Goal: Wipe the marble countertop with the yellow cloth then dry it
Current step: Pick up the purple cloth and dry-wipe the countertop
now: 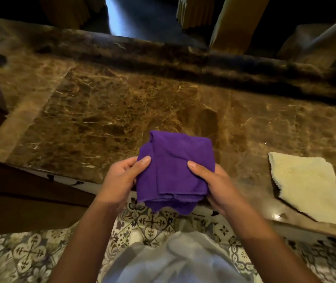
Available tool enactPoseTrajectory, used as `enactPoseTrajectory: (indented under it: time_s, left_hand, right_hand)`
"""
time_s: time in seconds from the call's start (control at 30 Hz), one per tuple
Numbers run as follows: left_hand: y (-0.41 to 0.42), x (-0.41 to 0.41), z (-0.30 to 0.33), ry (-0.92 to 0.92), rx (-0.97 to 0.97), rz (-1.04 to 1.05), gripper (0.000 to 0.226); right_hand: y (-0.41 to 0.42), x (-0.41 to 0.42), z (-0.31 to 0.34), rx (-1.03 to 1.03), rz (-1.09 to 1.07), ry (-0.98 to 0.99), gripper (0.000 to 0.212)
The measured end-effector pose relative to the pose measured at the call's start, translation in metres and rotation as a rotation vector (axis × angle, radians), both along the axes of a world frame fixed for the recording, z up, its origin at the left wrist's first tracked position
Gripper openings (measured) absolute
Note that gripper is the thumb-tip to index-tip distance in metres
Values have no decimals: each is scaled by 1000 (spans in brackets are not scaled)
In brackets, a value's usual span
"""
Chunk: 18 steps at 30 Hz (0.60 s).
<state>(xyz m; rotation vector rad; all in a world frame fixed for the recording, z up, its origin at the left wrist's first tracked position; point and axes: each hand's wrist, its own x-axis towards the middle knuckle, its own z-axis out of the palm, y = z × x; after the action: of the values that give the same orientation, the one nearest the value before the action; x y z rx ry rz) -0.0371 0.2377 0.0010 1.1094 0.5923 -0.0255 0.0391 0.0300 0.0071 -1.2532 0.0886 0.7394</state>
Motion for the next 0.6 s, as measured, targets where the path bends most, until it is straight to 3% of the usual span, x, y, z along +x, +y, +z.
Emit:
enactPoseTrajectory:
  time_s: [0.13,0.27,0.33,0.4,0.43,0.5,0.53,0.6]
  left_hand:
    - [36,-2,-9,-51,245,-126,23]
    - [94,0,-9,-148,623,-175,21]
    - [126,-1,-13,-163,851,-189,21]
    - [156,-3,-23,-158,1113,-203,22]
    - [170,-5,-28,-141,1235,-227,24]
    - [196,-10,-40,-99,1417,-271,28]
    - [208,-15,-47,-82,1483,-274,28]
    - [228,-27,-60,-66,1573,-237,27]
  right_hand:
    - [7,-16,15,-158,-129,-82,21]
    - [-10,-2,41,-489,-354,-528,21]
    - [-13,-1,44,-698,-267,-793,20]
    - [-10,-6,29,-919,-70,-1036,36]
    - [-6,-12,16,-1017,69,-1076,45]
    - [6,-32,-5,-1166,309,-959,60]
    - [9,-43,-13,-1201,351,-897,63]
    - [14,-62,-26,-1184,214,-902,62]
